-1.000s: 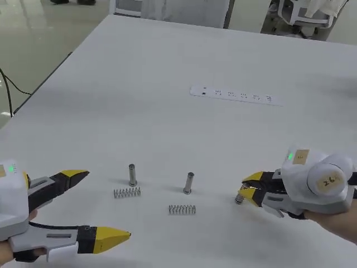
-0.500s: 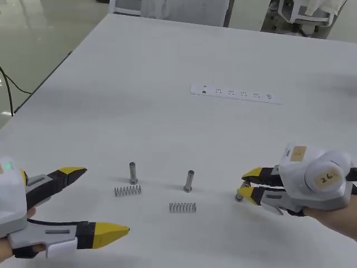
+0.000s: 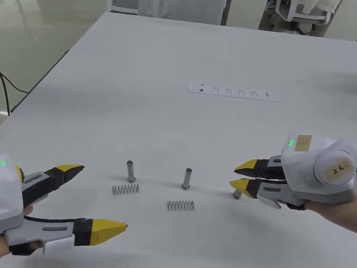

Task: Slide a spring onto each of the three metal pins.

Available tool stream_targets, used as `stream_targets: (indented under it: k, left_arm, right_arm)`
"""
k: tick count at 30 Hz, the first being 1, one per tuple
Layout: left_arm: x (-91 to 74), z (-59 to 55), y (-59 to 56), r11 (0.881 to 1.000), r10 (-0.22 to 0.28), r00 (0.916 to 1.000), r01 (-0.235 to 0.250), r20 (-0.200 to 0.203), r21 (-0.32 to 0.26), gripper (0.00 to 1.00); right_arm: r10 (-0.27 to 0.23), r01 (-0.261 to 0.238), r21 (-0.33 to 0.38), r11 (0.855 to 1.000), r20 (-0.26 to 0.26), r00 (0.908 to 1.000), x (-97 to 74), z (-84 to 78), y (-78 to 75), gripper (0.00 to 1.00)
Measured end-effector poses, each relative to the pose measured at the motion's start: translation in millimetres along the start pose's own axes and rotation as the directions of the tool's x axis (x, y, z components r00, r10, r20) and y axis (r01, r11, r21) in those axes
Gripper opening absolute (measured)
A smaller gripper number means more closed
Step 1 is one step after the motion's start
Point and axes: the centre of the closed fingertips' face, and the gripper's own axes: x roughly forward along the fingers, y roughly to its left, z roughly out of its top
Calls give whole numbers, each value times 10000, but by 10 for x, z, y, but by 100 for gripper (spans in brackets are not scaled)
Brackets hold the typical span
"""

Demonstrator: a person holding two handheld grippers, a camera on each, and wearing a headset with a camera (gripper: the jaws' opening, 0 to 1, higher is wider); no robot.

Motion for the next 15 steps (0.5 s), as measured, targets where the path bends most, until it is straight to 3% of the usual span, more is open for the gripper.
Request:
stream_targets:
  k: [15]
  left_arm:
    - [11,19,-3,10000,-73,10000,73,-19,26,96]
  right_arm:
    - [264,-247,-486,9985,335,9991,-49,213,119,10]
